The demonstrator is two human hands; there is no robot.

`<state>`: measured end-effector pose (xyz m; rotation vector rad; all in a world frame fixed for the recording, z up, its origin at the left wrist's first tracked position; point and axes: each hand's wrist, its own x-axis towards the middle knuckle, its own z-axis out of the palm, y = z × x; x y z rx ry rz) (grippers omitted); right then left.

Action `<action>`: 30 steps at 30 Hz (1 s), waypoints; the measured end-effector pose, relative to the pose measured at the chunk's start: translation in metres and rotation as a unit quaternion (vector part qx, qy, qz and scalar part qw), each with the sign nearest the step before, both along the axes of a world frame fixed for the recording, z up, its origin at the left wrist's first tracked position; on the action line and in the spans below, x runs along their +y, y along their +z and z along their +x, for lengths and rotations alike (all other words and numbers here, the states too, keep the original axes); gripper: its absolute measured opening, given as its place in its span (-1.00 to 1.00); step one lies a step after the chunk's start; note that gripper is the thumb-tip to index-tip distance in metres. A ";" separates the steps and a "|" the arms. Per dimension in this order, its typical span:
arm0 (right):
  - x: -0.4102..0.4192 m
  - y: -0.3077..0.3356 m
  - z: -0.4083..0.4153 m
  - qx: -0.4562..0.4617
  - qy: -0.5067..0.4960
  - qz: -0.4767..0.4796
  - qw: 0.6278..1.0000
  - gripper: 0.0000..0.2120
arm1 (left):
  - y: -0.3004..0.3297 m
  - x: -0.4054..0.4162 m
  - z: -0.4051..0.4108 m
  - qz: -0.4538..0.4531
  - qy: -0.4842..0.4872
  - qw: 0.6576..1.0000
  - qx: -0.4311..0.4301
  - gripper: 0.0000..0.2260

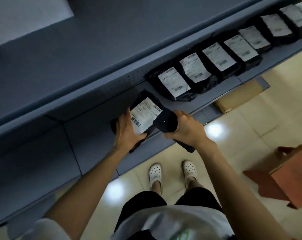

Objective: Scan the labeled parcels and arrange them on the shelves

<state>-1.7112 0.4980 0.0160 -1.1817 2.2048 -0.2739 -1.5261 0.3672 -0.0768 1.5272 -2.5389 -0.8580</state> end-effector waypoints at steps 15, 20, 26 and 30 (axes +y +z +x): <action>-0.013 -0.060 -0.099 -0.028 0.081 0.012 0.996 -0.18 | -0.085 -0.005 -0.117 0.043 0.224 0.972 -0.061 -0.16; -0.004 -0.070 -0.132 -0.021 0.098 0.013 0.995 -0.16 | -0.089 -0.022 -0.163 0.086 0.319 0.941 -0.072 -0.14; -0.005 -0.068 -0.141 -0.030 0.109 0.009 0.994 -0.21 | -0.077 -0.027 -0.177 0.156 0.285 0.944 -0.061 -0.04; -0.012 -0.056 -0.126 -0.021 0.143 0.014 0.989 -0.18 | -0.062 -0.026 -0.146 0.160 0.194 0.965 -0.065 -0.12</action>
